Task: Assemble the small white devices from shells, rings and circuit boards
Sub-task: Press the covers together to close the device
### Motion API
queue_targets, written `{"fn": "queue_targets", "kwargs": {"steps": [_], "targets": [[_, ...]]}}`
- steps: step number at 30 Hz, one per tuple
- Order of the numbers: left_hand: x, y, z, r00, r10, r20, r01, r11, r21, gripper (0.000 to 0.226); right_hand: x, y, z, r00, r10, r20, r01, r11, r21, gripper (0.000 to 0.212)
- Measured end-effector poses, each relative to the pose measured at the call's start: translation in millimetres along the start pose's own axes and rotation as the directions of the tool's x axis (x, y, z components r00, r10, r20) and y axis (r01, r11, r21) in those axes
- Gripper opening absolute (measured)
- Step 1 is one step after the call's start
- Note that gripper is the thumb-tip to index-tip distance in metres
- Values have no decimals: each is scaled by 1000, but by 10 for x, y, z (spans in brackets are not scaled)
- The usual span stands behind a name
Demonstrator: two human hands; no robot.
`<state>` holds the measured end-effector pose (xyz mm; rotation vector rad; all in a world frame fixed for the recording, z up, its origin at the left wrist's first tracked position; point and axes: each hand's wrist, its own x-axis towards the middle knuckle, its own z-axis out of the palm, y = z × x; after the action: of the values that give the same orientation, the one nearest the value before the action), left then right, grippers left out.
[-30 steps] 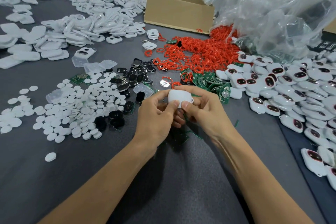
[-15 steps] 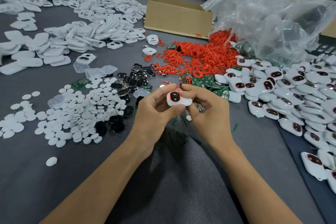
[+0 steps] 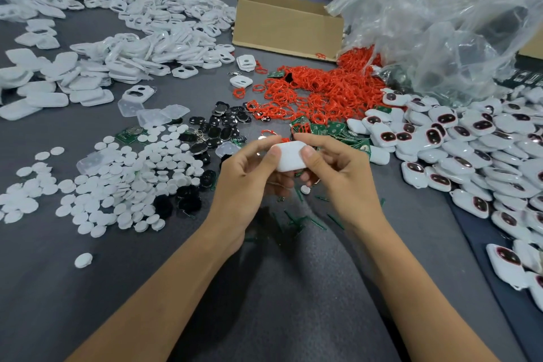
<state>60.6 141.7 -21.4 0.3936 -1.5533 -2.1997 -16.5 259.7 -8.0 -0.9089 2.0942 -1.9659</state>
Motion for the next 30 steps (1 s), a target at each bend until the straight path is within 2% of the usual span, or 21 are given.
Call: {"fn": "queue_targets", "kwargs": {"steps": [5,11,15,20,23,26,30], "targets": [[-10,-14,-1,996,15,92,-17,1000,18,31,22,21,-30,997,77,-11,-76,993,92,24],[-6,0,3,995,-11,99,13,1000,-20,37,20,-5,-51,983,179,47,-185,948,258,29],[-1,8,9,997,-3,78,7,999,-44,28,11,-6,-54,982,168,87,-185,951,248,28],[15,17,-3,1000,4,29,0,992,-126,47,6,-4,-32,982,170,81,-185,948,259,34],[15,20,-6,999,29,34,-24,990,-141,48,5,-2,-35,980,172,95,-191,948,253,35],[9,28,-9,998,58,34,-54,991,-123,46,-7,-15,-42,981,153,115,-177,955,238,35],[-8,45,-2,996,90,-14,-90,995,-41,37,-12,-59,-40,989,61,132,-77,990,121,29]]}}
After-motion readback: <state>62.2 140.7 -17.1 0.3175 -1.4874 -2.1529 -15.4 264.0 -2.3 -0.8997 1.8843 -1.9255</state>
